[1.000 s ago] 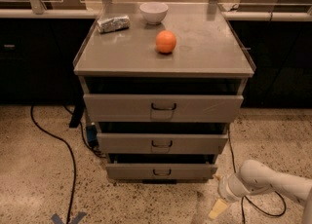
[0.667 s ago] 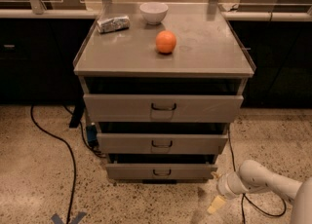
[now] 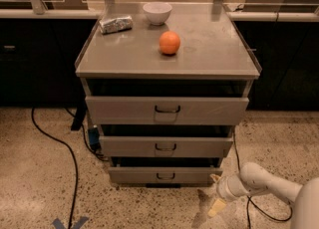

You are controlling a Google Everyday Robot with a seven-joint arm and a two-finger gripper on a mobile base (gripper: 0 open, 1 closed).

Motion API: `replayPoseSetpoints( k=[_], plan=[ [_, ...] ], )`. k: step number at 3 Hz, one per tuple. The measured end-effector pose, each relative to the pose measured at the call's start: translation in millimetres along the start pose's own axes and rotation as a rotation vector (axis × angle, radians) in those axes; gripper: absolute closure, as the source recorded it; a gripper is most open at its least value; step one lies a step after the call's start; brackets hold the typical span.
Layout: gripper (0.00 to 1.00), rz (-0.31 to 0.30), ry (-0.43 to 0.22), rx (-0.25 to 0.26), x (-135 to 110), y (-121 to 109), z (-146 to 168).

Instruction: Open bottom drawer

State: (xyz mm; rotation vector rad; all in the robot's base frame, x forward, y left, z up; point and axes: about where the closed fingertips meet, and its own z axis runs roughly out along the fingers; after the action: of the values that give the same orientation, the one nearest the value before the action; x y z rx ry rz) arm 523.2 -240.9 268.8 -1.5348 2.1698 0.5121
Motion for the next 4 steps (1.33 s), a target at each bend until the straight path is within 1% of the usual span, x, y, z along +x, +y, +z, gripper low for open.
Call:
replayPoseSetpoints(
  k=[1,2,3,4],
  plan=[
    [0.00,-0.033,-0.024,-0.006,-11,-17,20],
    [0.00,-0.071,-0.054,-0.008,-27,-41,45],
    [0.00,-0.093,-0.074,-0.020,-38,-61,69],
    [0.00,-0.091,-0.079,-0.042,-38,-76,92]
  ],
)
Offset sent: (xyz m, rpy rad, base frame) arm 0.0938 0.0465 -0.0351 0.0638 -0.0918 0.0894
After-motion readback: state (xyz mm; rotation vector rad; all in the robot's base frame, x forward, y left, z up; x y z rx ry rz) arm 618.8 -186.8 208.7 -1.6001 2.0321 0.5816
